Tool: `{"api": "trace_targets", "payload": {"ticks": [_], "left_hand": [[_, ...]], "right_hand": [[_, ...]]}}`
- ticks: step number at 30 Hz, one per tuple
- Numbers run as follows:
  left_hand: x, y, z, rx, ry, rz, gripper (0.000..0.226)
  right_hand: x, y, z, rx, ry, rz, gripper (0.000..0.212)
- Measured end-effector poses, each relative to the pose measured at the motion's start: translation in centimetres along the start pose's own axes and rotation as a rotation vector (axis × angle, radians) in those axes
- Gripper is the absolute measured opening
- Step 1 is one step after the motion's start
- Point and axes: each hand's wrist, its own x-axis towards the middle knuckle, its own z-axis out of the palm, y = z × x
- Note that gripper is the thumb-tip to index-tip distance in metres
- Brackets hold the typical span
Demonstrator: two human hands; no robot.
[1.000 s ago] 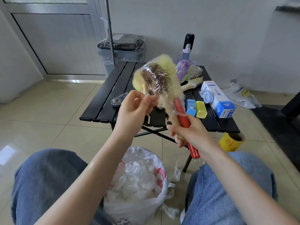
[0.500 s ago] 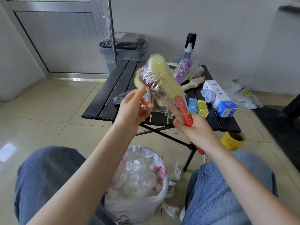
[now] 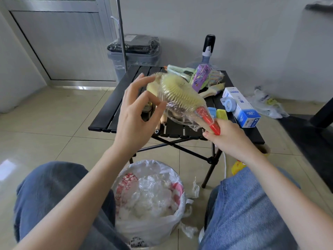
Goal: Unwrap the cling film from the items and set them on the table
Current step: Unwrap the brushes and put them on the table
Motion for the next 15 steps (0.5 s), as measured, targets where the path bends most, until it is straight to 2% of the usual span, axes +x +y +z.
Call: {"api": "trace_targets", "payload": {"ticks": [3,8,13,15], "left_hand": [[0.6,-0.3,-0.9,0.004,-0.170,0.150,0.022],[1.8,0.6,-2.6,-0.186,-0.334,-0.004,0.026],[3.2,1.0,-3.5,-0.108,-0.517,0.030,0.051],[3.5,1.0,-3.3,-0.034,-0.489,0.038,0.054]], "right_hand": [[0.3,-0.1,-0.9,-0.090,-0.052,-0.040,0.018],[1.0,-0.5,-1.8,-0.224,-0.128,-0.100,0.032],[1.4,-1.0,-2.3,-0.212,-0.170,-0.142,0.044],[1.5,-1.5,-2.5,-0.301,-0.174,-0.177,0.045]]}}
